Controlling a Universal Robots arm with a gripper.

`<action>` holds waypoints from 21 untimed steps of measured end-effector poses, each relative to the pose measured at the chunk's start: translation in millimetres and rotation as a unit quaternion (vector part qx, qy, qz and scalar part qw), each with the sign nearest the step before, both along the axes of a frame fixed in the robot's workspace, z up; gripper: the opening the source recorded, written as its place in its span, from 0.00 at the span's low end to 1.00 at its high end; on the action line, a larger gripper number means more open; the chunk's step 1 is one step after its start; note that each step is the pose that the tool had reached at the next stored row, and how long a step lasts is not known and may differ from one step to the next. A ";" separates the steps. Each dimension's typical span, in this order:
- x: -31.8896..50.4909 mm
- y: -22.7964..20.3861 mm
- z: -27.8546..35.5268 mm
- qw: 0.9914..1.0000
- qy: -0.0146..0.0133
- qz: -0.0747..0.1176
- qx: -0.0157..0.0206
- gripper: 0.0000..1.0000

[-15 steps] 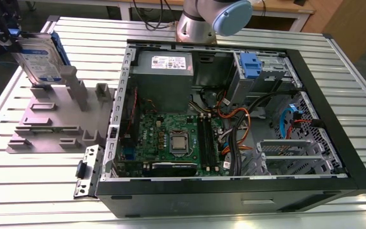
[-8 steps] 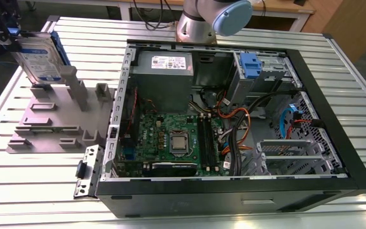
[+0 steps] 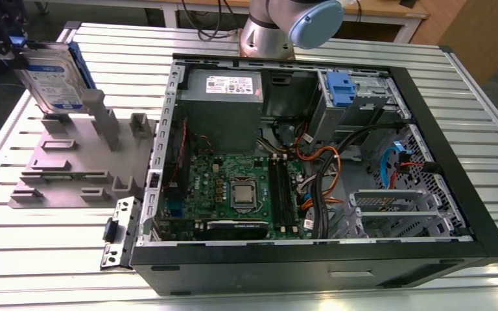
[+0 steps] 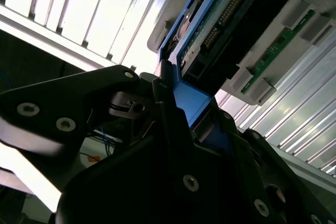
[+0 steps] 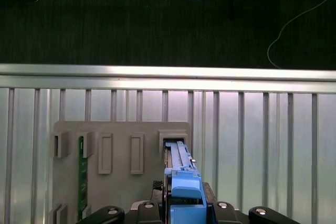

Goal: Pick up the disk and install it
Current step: 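Pick up the disk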

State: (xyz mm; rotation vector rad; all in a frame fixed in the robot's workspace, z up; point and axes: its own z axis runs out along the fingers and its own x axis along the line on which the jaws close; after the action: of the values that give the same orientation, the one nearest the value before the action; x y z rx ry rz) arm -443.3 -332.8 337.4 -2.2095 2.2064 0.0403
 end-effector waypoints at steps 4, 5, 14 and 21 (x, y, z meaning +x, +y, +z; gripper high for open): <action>0.0 0.0 2.8 1.000 0.000 0.000 0.000 0.36; 0.0 0.0 2.9 1.000 0.000 0.000 0.000 0.36; 0.0 0.0 4.8 1.000 0.000 0.000 0.000 0.36; 0.0 0.0 8.0 1.000 0.000 0.000 -0.001 0.36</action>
State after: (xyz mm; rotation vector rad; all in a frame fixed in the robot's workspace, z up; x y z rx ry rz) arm -443.3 -332.8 345.4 -2.2102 2.2070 0.0385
